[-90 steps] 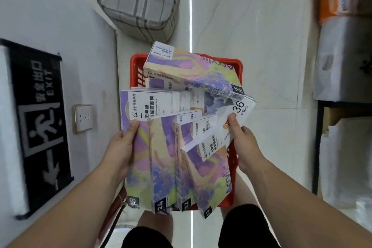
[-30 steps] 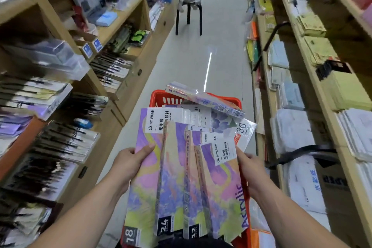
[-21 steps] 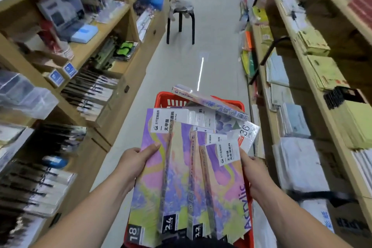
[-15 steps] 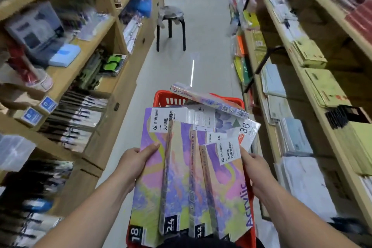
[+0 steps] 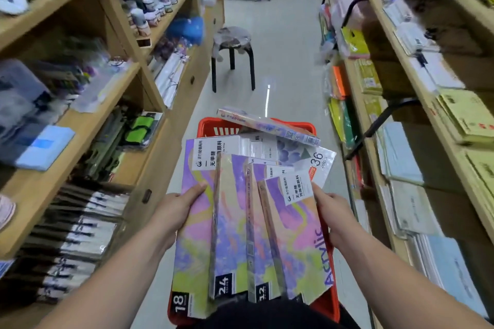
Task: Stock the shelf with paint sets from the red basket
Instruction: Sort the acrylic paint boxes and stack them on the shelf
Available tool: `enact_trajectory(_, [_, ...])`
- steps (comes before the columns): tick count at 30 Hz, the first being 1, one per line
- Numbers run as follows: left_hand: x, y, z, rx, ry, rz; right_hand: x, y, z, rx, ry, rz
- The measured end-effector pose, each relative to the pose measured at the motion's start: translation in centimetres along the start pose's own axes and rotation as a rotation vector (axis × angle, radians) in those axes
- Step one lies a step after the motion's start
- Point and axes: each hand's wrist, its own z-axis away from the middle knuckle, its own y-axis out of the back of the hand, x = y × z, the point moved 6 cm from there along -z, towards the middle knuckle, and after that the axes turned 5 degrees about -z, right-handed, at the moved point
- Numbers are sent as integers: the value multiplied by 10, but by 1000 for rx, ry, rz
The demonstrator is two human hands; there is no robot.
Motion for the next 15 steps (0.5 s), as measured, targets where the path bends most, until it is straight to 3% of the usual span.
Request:
enact_trajectory(10, [160,-17,-177,20,-14,-4,-164,-73,-188,-54,17,64])
enact_trajectory(15, [227,-18,-296,-20,-34,-33,-222,-124,-279,7,5,62])
